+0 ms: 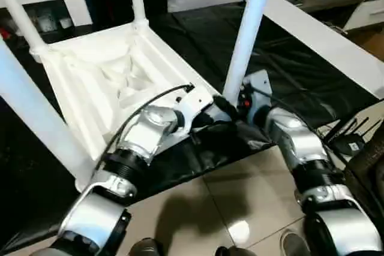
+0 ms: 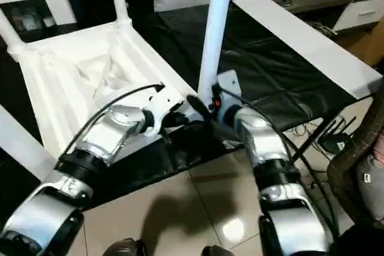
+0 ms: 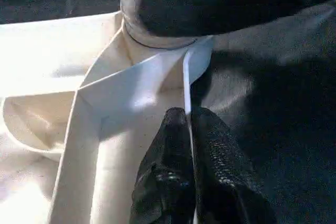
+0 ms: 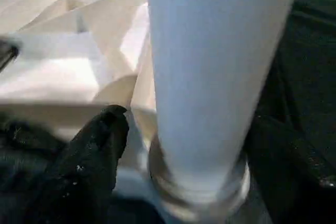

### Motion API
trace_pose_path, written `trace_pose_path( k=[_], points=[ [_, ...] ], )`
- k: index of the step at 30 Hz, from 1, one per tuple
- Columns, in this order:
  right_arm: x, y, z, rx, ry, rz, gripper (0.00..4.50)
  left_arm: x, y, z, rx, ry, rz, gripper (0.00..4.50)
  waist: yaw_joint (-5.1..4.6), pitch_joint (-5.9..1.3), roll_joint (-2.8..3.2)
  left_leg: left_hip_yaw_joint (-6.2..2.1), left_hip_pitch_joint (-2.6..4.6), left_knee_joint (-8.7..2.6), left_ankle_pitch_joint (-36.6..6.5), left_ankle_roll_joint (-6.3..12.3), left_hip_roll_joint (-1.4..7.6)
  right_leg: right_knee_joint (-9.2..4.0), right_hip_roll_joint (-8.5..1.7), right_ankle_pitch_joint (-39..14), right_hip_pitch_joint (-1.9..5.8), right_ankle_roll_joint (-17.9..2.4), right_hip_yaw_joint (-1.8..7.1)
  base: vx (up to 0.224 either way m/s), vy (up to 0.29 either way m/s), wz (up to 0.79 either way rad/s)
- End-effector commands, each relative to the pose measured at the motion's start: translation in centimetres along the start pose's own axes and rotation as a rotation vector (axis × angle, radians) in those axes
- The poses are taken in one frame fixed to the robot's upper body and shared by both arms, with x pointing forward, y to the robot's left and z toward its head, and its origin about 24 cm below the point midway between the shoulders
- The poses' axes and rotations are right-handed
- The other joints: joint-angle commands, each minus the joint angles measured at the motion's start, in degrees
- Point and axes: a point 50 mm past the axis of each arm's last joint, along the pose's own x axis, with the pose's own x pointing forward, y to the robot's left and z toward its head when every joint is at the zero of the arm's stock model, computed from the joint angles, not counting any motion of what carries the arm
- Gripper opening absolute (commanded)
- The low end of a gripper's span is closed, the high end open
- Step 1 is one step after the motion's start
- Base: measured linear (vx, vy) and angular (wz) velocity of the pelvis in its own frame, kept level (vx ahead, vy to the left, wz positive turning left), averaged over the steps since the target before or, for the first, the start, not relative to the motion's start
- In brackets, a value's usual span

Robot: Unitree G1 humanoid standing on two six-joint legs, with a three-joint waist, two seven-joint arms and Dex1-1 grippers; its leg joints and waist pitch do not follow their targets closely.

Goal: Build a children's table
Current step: Rotate leg to tighten

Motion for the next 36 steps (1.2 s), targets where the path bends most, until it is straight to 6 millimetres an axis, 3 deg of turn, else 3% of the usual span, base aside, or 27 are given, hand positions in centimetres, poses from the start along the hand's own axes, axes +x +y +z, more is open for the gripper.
trace_pose_path(
  k=[1,5,10,14,17,19,26,27,29,36],
  points=[
    [-0.9,-0.5,0.5,-0.033,-0.022,0.042,4.04,-0.8,1.0,0.9,0.073,-0.014,0.011,0.00,0.28,-4.45,-0.10,-1.43,1.57,-3.79,-10.1,4.39,3.47,-4.11,-4.40,-7.6,3.92,-13.2,3.39,0.000,0.000,0.00],
    [-2.1,-1.1,0.7,-0.075,-0.013,0.103,4.37,-1.1,1.1,0.4,0.115,-0.003,-0.050,0.00,0.16,-4.48,-0.08,-1.46,1.39,-3.72,-10.1,4.51,3.39,-4.09,-4.41,-7.9,3.96,-13.6,3.28,0.000,0.000,0.00],
    [-3.4,-1.8,0.9,-0.119,0.000,0.169,4.49,-1.5,0.8,-0.3,0.161,0.026,-0.144,0.00,0.57,-4.77,-0.22,-1.34,1.49,-3.42,-8.5,5.69,3.47,-3.77,-4.45,-5.7,3.90,-14.7,3.33,0.000,0.000,0.00],
    [-4.3,-2.2,1.2,-0.137,0.008,0.232,4.49,-1.8,0.5,-0.6,0.224,0.037,-0.236,0.00,1.46,-4.68,-0.07,-1.17,1.83,-3.39,-9.2,5.70,3.65,-3.87,-4.32,-6.7,3.57,-14.7,3.30,0.000,0.000,0.00],
    [-4.9,-2.0,1.1,-0.166,0.036,0.305,4.49,-2.2,0.1,-0.9,0.279,0.044,-0.338,0.00,1.91,-4.68,-0.08,-1.28,1.69,-3.46,-10.1,5.15,3.79,-3.81,-4.43,-7.9,3.64,-14.4,3.26,0.000,0.000,0.00],
    [-5.0,-1.8,0.9,-0.186,0.063,0.354,4.49,-2.5,-0.3,-1.1,0.307,0.038,-0.406,0.00,2.18,-4.70,0.19,-1.27,1.84,-3.50,-10.3,4.75,3.87,-3.78,-4.49,-8.2,3.53,-14.5,3.31,0.000,0.000,0.00],
    [-5.4,-0.8,0.6,-0.196,0.097,0.529,4.49,-3.2,-0.9,-1.4,0.347,0.052,-0.537,0.00,3.42,-4.87,0.09,-1.29,1.96,-3.51,-10.9,4.36,4.09,-3.48,-4.67,-7.5,3.46,-14.8,3.34,0.000,0.000,0.00],
    [-5.4,-0.7,0.6,-0.199,0.107,0.554,4.23,-3.4,-1.1,-1.6,0.355,0.060,-0.560,0.00,3.53,-4.86,0.12,-1.28,1.95,-3.53,-11.1,4.10,4.08,-3.54,-4.68,-8.2,3.44,-14.8,3.32,0.000,0.000,0.00],
    [-5.5,-0.5,0.5,-0.187,0.112,0.593,4.23,-3.5,-1.2,-1.7,0.362,0.063,-0.576,0.00,3.63,-4.76,-0.13,-1.25,1.96,-3.57,-11.4,3.93,4.10,-3.62,-4.71,-8.9,3.41,-14.7,3.38,0.000,0.000,0.00],
    [-5.4,0.0,0.4,-0.151,0.125,0.664,3.68,-3.6,-1.3,-2.0,0.368,0.066,-0.599,0.00,3.77,-4.72,-0.04,-1.38,1.96,-3.71,-12.0,3.16,4.14,-3.71,-4.72,-10.4,3.35,-14.0,3.41,0.000,0.000,0.00]
  ],
)
